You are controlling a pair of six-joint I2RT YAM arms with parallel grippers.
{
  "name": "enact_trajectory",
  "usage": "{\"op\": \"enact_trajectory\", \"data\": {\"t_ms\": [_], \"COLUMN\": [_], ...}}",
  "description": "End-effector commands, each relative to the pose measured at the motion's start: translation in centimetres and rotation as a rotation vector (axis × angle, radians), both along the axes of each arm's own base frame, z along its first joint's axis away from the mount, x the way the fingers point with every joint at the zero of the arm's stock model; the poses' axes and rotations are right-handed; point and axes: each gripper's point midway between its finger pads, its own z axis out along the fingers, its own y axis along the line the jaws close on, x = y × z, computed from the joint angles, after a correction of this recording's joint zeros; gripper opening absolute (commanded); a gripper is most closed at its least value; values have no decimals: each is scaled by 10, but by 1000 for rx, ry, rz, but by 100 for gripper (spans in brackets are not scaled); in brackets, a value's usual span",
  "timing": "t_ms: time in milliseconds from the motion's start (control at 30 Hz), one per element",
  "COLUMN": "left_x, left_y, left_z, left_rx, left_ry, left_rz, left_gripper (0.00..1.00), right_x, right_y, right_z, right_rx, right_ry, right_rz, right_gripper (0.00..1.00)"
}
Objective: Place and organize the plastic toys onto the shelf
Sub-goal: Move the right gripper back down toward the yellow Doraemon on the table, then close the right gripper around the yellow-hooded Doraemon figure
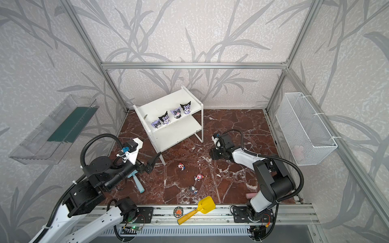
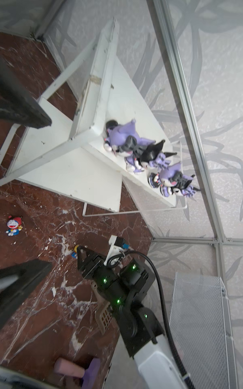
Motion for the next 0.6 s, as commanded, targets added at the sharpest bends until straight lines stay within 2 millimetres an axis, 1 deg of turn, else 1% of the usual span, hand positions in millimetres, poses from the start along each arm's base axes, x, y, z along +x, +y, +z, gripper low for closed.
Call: {"op": "enact_trajectory", "data": {"t_ms": [0,67,200,467,567], "left_x": [-16,-18,-18,-16,-15], "left_y": [-28,-37,-48,-52,-52], "left_z": [-10,-16,-24,-29,-30], "left_rx": [19,22,36,37,37], "left_ry": [79,118,171,187,187], "left_rz": [-182,-230,-270,-282,-280], "left_gripper": [99,99,99,99,99], "right_x": [-1,1,2,5,7], "right_y": [3,2,4,6,6], "right_z": [0,-4,-10,-15,-13], "right_rx": [15,12,13,5,2], "right_ry": [31,43,66,83,83], "right_rz": [27,30,44,50,49], "right_gripper": [54,54,52,48,46]}}
